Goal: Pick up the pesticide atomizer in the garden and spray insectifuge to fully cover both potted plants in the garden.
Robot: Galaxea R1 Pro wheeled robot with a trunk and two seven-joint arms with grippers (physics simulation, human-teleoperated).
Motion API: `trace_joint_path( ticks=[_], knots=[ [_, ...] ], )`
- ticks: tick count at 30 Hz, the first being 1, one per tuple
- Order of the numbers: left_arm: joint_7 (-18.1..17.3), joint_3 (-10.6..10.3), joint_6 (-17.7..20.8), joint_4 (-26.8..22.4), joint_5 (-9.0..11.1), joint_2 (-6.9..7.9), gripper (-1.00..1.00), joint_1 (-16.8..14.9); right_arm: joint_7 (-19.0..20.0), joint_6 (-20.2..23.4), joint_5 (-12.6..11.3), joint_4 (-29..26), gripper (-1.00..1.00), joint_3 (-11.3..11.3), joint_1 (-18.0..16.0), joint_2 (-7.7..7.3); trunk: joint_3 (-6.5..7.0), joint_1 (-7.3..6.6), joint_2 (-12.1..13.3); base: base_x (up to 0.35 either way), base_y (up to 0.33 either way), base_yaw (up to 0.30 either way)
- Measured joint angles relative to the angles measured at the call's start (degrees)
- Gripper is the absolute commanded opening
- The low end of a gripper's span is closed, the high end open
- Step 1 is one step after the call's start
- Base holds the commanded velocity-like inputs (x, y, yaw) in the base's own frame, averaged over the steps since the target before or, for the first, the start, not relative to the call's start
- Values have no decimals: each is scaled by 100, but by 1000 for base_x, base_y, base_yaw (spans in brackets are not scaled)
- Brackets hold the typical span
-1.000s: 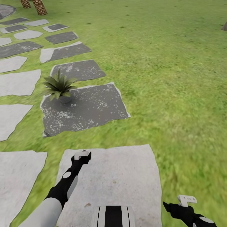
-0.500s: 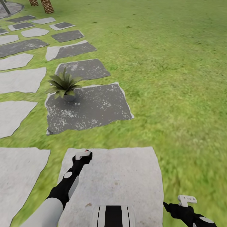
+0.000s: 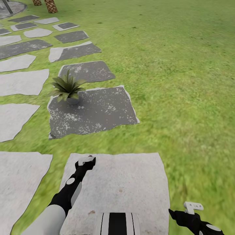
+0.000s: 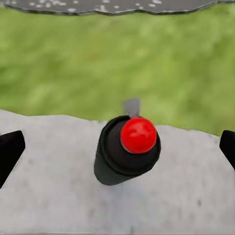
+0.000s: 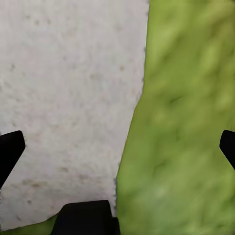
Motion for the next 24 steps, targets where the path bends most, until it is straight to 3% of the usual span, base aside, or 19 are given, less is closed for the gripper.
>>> trace_joint_path(
  ticks=[24],
  knots=[
    [-2,1,-1,3,0,-78,100,-1,2,1,-1,-2,100,8,1,-4,-31,-1,0,43,-51,41]
  ],
)
